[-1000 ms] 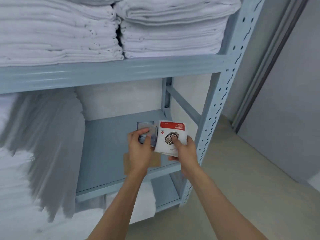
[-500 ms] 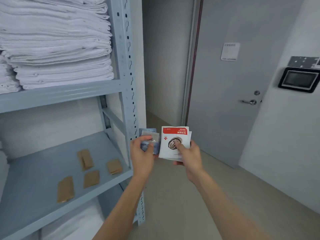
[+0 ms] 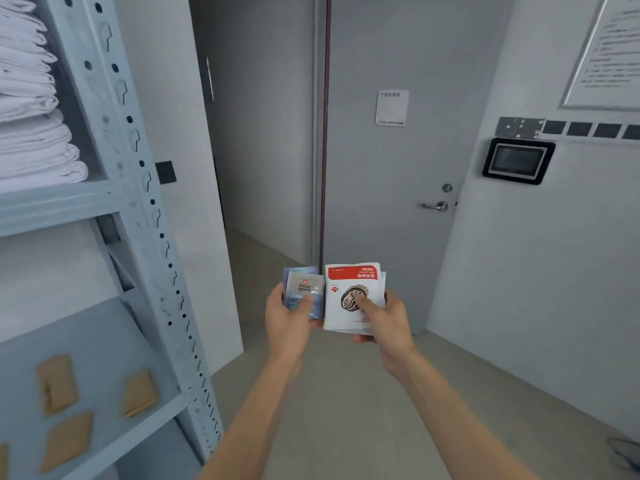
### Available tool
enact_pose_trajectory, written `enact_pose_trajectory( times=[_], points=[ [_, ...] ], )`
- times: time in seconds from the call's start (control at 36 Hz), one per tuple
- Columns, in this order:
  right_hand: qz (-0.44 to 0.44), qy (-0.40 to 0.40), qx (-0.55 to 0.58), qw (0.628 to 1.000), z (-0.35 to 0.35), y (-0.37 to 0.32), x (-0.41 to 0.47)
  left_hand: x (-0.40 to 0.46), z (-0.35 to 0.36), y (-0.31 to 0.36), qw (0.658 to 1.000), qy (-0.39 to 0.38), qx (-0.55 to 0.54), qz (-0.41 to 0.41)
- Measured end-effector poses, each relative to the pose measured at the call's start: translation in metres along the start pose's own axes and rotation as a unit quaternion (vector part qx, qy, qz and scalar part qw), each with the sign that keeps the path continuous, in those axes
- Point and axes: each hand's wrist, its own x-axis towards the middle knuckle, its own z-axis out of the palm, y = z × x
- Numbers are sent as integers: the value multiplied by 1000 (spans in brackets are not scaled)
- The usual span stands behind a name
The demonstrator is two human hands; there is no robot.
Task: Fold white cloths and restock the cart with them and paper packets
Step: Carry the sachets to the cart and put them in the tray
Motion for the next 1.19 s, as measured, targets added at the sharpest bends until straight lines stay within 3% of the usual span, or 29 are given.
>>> enact_pose_trajectory(
  times=[0.56, 0.86, 1.19],
  points=[
    [12, 22, -32, 999, 10, -2, 278, 247, 139, -63, 997, -54, -30, -40],
    [30, -23, -32, 999, 15, 20, 429, 363, 204, -99, 998, -32, -19, -59],
    [21, -98, -32, 995, 45, 4, 642, 533, 299, -115, 999, 33, 30, -9]
  ],
)
